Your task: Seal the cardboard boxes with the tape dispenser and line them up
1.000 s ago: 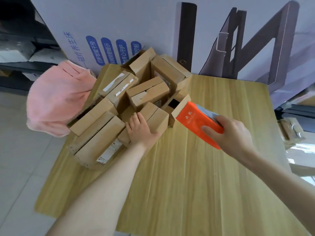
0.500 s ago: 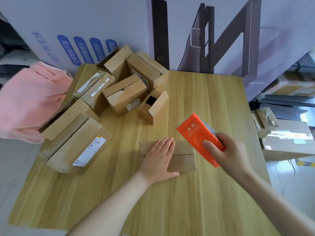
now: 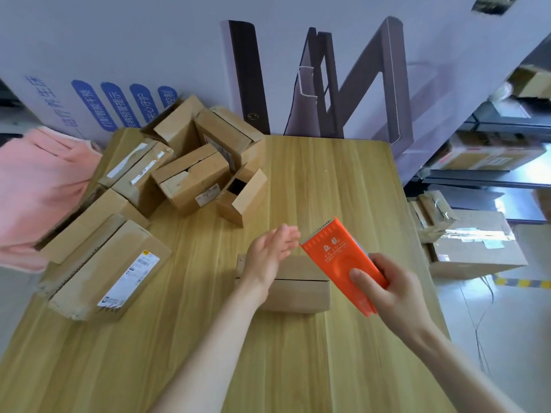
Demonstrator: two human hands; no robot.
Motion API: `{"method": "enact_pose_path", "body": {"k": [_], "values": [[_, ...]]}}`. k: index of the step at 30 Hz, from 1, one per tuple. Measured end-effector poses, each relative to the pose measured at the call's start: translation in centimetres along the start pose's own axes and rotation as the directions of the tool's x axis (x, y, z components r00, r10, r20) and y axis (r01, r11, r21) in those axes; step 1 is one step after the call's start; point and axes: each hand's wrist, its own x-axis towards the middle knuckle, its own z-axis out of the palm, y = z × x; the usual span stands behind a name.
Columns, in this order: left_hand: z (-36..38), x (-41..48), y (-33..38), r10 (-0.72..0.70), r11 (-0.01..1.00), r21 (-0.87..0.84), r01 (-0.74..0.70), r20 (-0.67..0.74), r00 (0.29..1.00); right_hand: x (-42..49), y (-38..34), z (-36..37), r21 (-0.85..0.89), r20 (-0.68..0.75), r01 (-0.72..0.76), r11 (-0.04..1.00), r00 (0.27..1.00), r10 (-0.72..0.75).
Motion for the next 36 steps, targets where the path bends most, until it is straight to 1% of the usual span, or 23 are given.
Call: {"method": "enact_pose_path", "body": {"k": [2,4,7,12,14,16,20,25,27,30,33,36], "values": [[-0.2,-0.6,2.0,-0.009,0.999,-0.041,0.012,0.067,0.998,0.0,-0.3,0.0,0.006,0.021,0.013,1.0,1.0,-0.013],[-0.4,-1.0,3.4,-0.012,1.0,-0.012,0.013,0.106,0.994,0.1,-0.7,-0.1,-0.004,0.041,0.025,1.0,0.999,-0.025],[-0.7,-1.9,4.9,-0.001,1.0,-0.015,0.004,0.143,0.99,0.4,-1.0,-0.1,-0.012,0.06,0.028,1.0,0.998,-0.028],[-1.4,-2.9,5.5,0.045,0.998,0.033,-0.049,0.119,0.992,0.5,-1.6,0.0,-0.057,0.083,0.046,0.997,0.996,-0.041],[-1.7,-3.1,5.6,0.041,0.998,0.038,-0.046,0.108,0.993,0.5,-1.9,0.1,-0.057,0.098,0.063,0.996,0.994,-0.057],[-2.1,-3.4,5.9,0.021,0.999,0.025,-0.024,0.12,0.993,0.5,-2.1,0.2,-0.049,0.115,0.083,0.995,0.99,-0.077],[-3.0,-3.9,6.6,-0.062,0.998,-0.018,0.065,0.135,0.989,0.4,-2.7,0.2,-0.005,0.164,0.109,0.994,0.981,-0.107],[-3.7,-4.0,6.9,-0.141,0.99,-0.014,0.144,0.122,0.982,0.5,-3.5,0.4,0.026,0.221,0.138,0.99,0.965,-0.14],[-3.9,-4.1,7.0,-0.155,0.988,-0.003,0.156,0.085,0.984,0.5,-3.7,0.6,0.013,0.232,0.153,0.988,0.961,-0.152],[-3.8,-3.9,6.8,-0.149,0.988,0.034,0.15,-0.019,0.989,0.5,-4.0,0.7,-0.028,0.233,0.156,0.987,0.962,-0.145],[-3.6,-3.7,6.9,-0.146,0.987,0.053,0.153,-0.125,0.981,0.6,-4.5,1.0,-0.092,0.195,0.149,0.985,0.972,-0.129],[-3.7,-3.1,7.0,-0.16,0.985,0.026,0.169,-0.195,0.968,0.7,-5.4,1.4,-0.157,0.171,0.135,0.978,0.979,-0.108]]}}
